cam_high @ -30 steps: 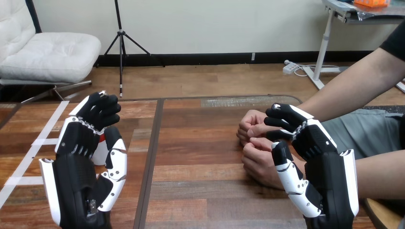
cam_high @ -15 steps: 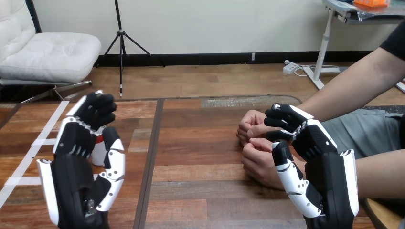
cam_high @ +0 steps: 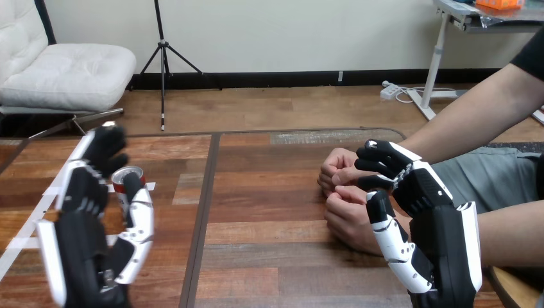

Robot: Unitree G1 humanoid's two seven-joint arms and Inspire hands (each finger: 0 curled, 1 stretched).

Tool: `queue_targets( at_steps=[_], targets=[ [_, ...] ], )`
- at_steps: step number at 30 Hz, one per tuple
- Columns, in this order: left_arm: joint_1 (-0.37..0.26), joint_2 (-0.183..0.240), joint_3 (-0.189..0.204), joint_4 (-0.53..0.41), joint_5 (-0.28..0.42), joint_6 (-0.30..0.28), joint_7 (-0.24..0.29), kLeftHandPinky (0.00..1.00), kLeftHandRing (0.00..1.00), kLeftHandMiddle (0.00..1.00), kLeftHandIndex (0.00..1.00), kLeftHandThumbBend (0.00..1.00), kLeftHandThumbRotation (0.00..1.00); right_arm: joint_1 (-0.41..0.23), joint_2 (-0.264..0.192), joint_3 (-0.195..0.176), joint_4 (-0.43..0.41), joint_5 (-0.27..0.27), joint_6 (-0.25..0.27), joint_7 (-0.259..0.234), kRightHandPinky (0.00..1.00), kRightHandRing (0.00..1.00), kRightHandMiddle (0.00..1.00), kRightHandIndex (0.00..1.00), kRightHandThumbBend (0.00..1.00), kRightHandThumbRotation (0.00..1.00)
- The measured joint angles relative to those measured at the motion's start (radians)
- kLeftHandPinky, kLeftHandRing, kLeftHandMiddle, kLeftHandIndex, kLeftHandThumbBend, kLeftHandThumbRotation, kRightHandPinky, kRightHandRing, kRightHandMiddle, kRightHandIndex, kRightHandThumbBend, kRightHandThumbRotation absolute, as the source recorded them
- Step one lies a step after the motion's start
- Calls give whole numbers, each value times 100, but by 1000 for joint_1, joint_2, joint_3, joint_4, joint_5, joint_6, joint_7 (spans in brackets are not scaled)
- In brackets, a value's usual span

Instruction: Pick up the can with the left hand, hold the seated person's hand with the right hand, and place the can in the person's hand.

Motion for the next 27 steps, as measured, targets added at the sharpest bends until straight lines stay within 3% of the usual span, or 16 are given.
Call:
queue_targets(
  at_steps=[13,20,27],
  targets=[
    [1,10,53,-2,56,35,58,83,86,87,87,21,0,0,0,1,18,1,-4,0,62,71,74,74,46,54],
    [0,10,57,-3,75,62,85,95,92,90,91,26,0,0,0,1,22,3,-4,1,62,71,74,74,46,54],
    [-2,11,54,-4,91,91,93,99,95,94,94,29,0,0,0,0,22,7,-4,1,62,71,74,74,46,54]
  ],
)
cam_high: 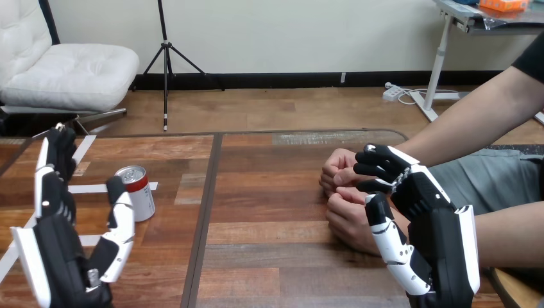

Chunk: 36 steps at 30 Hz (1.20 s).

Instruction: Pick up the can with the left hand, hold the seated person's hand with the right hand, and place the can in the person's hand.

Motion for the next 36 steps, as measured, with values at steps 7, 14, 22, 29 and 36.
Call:
queue_targets(
  at_steps=[7,14,22,29,36],
  targets=[
    [-6,1,-2,1,16,14,6,100,97,98,97,32,0,0,0,-1,0,4,0,0,62,71,74,73,47,54],
    [-16,8,-1,4,14,36,-2,100,99,99,98,37,0,0,1,-2,0,4,0,0,62,71,74,73,47,54],
    [-36,11,3,16,24,94,-3,100,99,99,98,45,0,0,1,-1,1,7,0,3,62,71,74,73,48,54],
    [-52,15,5,37,26,141,-16,100,100,99,98,51,0,0,2,-1,1,4,-1,3,62,71,74,73,47,54],
    [-68,23,9,55,26,187,-32,100,100,98,98,56,0,0,2,-3,1,-2,-1,2,62,70,74,73,47,54]
  ],
)
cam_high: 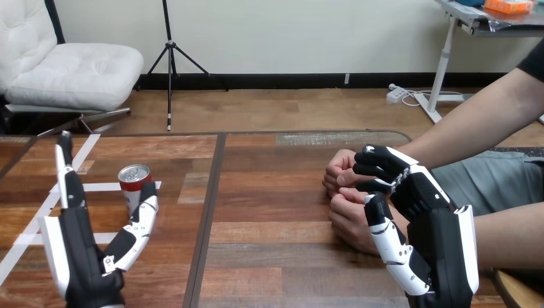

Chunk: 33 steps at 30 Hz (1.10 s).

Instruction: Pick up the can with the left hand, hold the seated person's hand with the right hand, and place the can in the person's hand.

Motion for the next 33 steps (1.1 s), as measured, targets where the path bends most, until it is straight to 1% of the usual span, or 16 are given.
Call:
queue_targets(
  at_steps=[6,21,33],
  targets=[
    [-19,9,7,15,8,34,-2,100,98,97,97,60,0,0,0,-4,0,-7,0,-2,62,70,74,73,47,55],
    [-68,23,24,47,31,100,40,100,98,97,97,63,1,0,-1,-5,1,7,0,7,62,71,74,73,47,54],
    [-107,33,26,83,55,140,65,94,95,96,97,65,3,0,-1,-7,1,6,0,10,61,70,74,73,47,54]
  ],
)
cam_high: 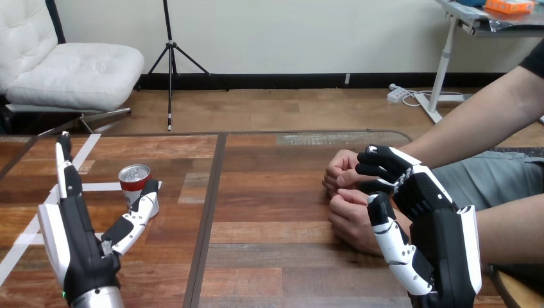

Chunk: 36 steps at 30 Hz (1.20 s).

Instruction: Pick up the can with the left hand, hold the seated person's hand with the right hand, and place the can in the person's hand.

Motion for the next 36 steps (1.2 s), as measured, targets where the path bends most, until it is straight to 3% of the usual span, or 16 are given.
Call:
queue_targets(
  at_steps=[26,36],
  targets=[
    [-109,36,1,108,-6,111,5,90,91,92,93,67,8,0,-1,1,0,1,0,14,63,72,74,74,47,55],
    [-158,50,1,169,-28,145,-12,82,89,91,90,68,7,0,0,-1,0,0,0,15,63,72,74,73,48,56]
  ],
)
